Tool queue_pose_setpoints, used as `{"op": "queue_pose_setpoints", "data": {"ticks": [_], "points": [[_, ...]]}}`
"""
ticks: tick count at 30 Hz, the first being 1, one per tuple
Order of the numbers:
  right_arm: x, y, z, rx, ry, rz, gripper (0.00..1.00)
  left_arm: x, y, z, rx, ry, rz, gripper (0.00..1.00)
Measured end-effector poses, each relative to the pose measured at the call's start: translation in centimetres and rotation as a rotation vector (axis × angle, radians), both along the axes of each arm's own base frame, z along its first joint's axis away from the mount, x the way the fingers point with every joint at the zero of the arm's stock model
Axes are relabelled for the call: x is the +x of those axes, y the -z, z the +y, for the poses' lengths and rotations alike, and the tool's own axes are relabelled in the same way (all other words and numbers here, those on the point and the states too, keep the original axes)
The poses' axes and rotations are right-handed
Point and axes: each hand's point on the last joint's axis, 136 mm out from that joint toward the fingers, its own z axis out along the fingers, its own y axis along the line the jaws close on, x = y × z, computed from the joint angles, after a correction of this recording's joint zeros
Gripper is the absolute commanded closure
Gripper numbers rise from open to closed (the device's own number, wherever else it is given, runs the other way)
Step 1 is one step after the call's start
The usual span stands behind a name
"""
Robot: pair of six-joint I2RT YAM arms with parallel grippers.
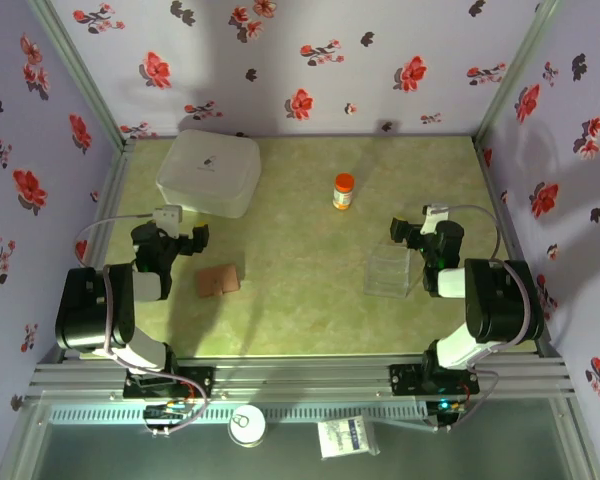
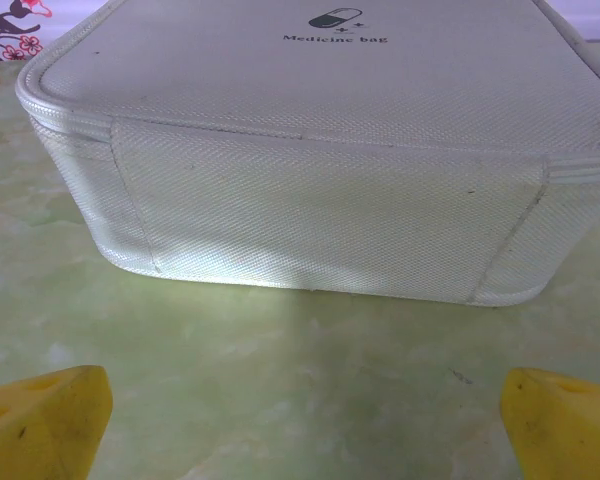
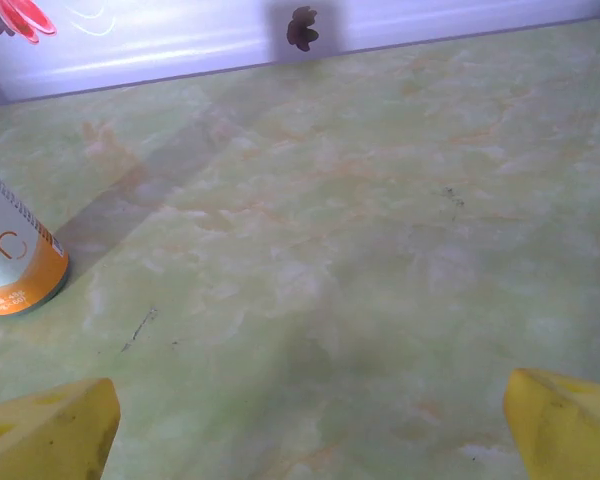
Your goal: Take the credit cards out of the card holder
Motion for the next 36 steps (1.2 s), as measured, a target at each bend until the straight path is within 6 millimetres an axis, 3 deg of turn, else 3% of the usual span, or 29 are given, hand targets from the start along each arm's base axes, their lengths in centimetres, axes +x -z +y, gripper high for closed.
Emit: {"op": "queue_pose_setpoints", "data": {"ticks": [21,36], "points": [[0.0,-0.2,0.0,0.001,-0.003,-0.008,0.01,0.0,0.0,0.0,0.000,-0.001,0.000,0.00],[0.0,-0.2,0.0,0.001,-0.003,-0.010,0.01,0.2,0.1,1.4,0.014,-0.082,0.004,0.00]]}}
